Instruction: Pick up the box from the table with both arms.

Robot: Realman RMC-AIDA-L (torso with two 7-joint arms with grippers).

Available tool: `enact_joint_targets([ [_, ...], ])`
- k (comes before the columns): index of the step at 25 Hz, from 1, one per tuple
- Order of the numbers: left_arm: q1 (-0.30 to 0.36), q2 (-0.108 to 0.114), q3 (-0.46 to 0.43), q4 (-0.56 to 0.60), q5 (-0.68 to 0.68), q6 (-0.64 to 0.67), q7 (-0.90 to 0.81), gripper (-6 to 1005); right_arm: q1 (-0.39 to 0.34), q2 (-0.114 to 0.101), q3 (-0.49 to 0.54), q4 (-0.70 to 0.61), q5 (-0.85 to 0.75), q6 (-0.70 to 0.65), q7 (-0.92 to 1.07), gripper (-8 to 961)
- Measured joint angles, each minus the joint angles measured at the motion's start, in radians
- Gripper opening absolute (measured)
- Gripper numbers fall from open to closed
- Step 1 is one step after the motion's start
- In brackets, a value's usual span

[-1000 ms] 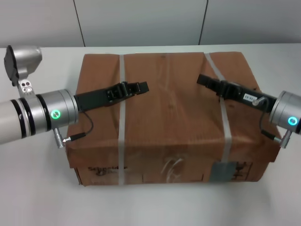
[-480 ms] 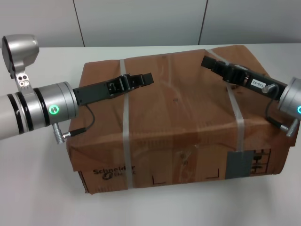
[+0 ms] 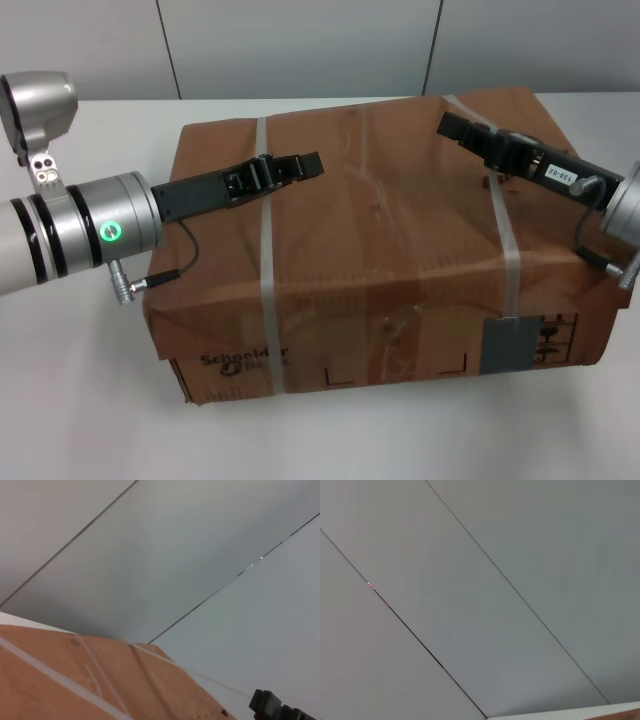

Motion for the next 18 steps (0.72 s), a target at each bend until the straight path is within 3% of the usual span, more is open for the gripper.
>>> enact_joint_targets([
  [18, 0.008, 0.000, 0.000, 0.002, -0.012, 0.001, 0.012, 64, -0.003, 0.000, -0.007, -0.002, 0.027, -0.001, -0.001, 42],
])
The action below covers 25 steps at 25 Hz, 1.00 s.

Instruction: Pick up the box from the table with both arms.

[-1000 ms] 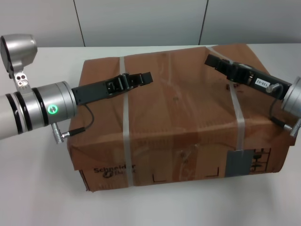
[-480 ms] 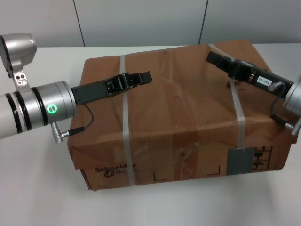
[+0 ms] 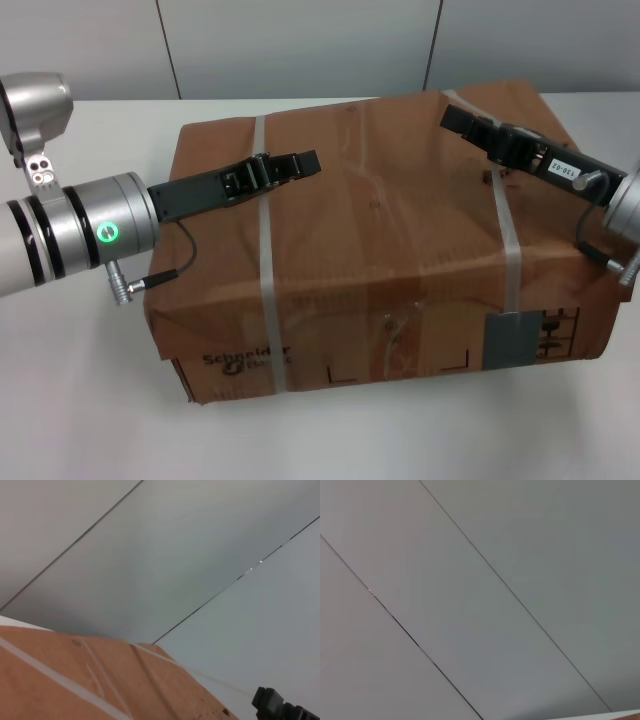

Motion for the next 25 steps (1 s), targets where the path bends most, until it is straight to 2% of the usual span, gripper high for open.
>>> enact_joint_targets([
  [25, 0.006, 0.000, -0.001, -0.002, 0.003, -0.003, 0.005, 64, 0.001, 0.000, 0.004, 0.000, 0.001, 0.003, 0.000, 43],
])
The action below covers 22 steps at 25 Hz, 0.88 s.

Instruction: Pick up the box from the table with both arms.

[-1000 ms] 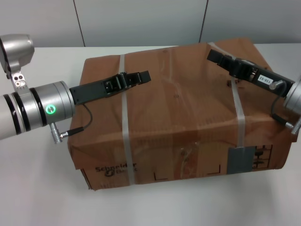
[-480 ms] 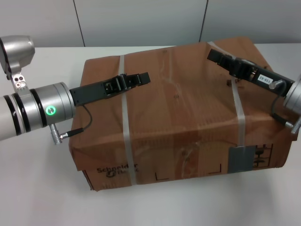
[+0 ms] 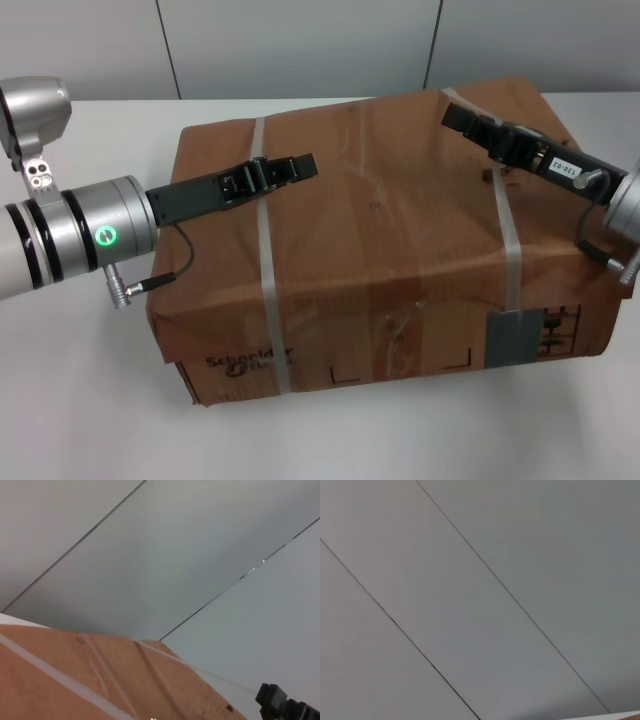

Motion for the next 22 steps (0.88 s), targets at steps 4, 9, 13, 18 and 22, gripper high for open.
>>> enact_joint_targets([
  [4, 0.000, 0.000, 0.000, 0.001, -0.001, 0.000, 0.000, 64, 0.000, 0.000, -0.002, 0.000, 0.000, 0.000, 0.000, 43],
  [9, 0.000, 0.000, 0.000, 0.001, -0.001, 0.001, 0.000, 64, 0.000, 0.000, 0.000, 0.000, 0.000, -0.001, 0.000, 43],
  [13, 0.000, 0.000, 0.000, 0.001, -0.001, 0.001, 0.000, 64, 0.000, 0.000, 0.001, 0.000, 0.000, -0.001, 0.000, 43],
  [18, 0.000, 0.000, 0.000, 0.001, -0.002, 0.001, 0.000, 64, 0.000, 0.000, 0.002, 0.000, 0.000, -0.002, 0.000, 43],
  [22, 0.000, 0.000, 0.001, 0.001, -0.002, 0.000, 0.000, 64, 0.000, 0.000, 0.002, 0.000, 0.000, -0.002, 0.000, 43],
])
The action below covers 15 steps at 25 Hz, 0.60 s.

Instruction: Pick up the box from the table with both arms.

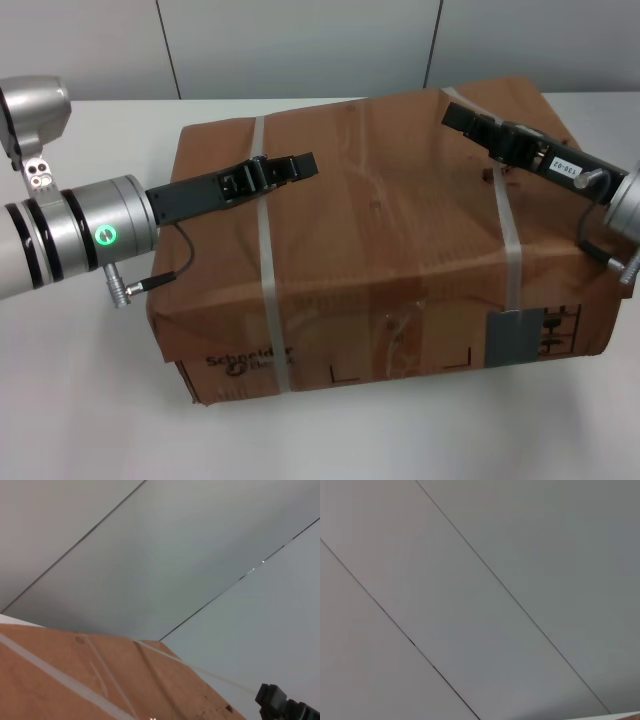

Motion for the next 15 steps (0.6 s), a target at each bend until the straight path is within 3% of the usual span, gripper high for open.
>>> enact_joint_targets([
  [15, 0.000, 0.000, 0.000, 0.000, -0.001, -0.005, 0.017, 64, 0.000, 0.000, 0.000, 0.000, 0.000, 0.008, -0.004, 42],
])
